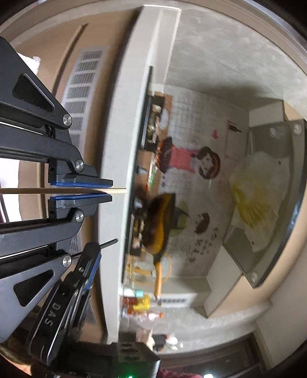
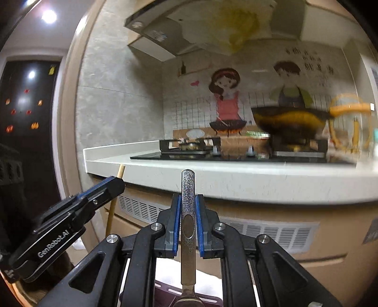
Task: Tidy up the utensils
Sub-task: 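Lift the chopstick and knife up and carry them over the holder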
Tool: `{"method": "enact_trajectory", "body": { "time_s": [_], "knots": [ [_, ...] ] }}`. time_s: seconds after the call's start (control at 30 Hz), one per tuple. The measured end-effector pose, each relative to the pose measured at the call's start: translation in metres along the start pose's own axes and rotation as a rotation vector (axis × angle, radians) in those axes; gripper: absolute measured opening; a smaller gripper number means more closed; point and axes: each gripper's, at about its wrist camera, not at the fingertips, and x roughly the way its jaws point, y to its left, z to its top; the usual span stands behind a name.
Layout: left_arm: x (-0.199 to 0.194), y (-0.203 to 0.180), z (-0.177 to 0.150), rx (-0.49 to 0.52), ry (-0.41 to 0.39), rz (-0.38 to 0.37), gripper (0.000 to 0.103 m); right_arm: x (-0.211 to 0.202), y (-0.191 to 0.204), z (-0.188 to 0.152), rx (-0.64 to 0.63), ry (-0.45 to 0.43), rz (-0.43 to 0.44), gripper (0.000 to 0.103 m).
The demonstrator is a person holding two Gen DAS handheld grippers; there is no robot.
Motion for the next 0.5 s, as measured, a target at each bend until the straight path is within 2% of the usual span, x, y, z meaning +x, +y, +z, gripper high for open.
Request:
{"method": "enact_trajectory", "body": {
  "time_s": [0.13, 0.33, 0.5],
  "knots": [
    [0.018, 0.009, -0.031, 0.022, 0.021, 0.046, 0.005, 0.029, -0.008, -0.031, 0.044, 0.04, 0.001, 0.011],
    [0.026, 0.019, -0.071, 0.033, 0.018, 0.1, 0.005, 0.056, -0.006, -0.068, 0.029, 0.063, -0.08, 0.011],
    [0.019, 0.018, -0.089, 0.061, -0.033, 0.129, 0.005, 0.06, 0.012, -0.096, -0.117, 0.006, -0.207, 0.011]
  ]
}}
